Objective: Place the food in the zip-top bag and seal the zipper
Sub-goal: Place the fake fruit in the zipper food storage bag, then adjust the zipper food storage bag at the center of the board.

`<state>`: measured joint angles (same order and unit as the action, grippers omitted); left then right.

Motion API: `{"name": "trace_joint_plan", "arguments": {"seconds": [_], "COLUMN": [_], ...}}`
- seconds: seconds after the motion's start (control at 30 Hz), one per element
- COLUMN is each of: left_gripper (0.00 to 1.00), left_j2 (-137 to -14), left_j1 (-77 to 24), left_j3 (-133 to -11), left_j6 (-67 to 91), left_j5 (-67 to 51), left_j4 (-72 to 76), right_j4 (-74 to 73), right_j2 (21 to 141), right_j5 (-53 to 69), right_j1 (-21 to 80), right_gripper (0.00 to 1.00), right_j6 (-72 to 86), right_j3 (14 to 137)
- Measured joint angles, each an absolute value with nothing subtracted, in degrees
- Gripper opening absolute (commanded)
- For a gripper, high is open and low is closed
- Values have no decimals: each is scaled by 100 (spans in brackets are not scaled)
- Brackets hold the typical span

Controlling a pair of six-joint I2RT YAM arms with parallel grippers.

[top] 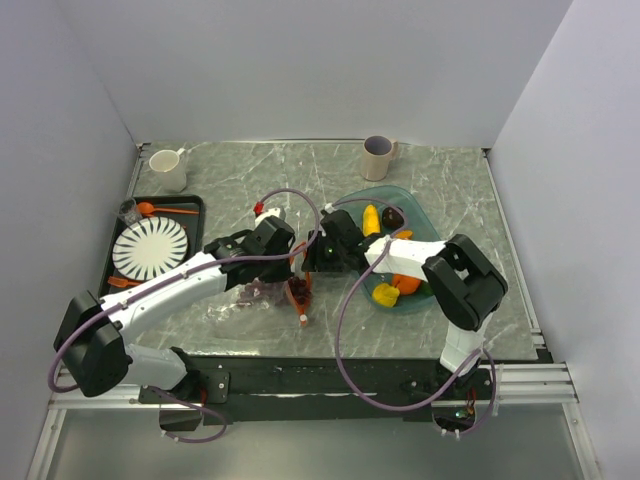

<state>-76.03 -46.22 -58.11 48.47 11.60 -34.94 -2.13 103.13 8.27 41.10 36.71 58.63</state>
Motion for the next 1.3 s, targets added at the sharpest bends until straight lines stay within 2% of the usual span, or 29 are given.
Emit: {"name": "trace_joint_plan", "arguments": {"seconds": [0.2,0.33,0.37,0.43,0.47,0.57,0.8,1.03,1.17,1.3], "left_gripper": [1,1,1,1,1,1,1,1,1,1], "left_j2": [-7614,-7655,-7658,-7660,-7660,-7660,-7660,-7299,-6740,-6416], "left_j1": [-4622,-4622,-4622,-4622,-4622,-4622,-4622,-4193,-3551,-3306], "left_j3": [-5811,-5811,-5811,-5811,-5811,-5811,-5811,-5830,-5986,-6451], "left_j6": [4786,4772,4772,4770,4770,4770,4772,4788,4764,4713], "left_j5": [1135,1118,1114,1109,1103,1096,1116,1127,1144,1190], "left_j4": [-3485,-3470,-3468,-3465,-3468,-3468,-3494,-3881,-4191,-4519], "right_j4": [45,137,148,163,183,292,329,-537,-1321,-1916], "right_j2": [10440,10578,10604,10626,10626,10624,10370,8801,8178,8101], "right_j5": [1109,1337,1367,1439,1472,1529,1684,1691,1791,1896], "right_j1": [4108,4110,4110,4110,4110,4108,4110,4117,4128,4150], "right_gripper": [52,43,35,29,18,0,0,0,0,1], "right_j6": [3581,3520,3507,3492,3496,3476,3487,3326,3089,2897], "right_j3": [5863,5865,5863,5863,5863,5857,5673,5675,6420,7437]}}
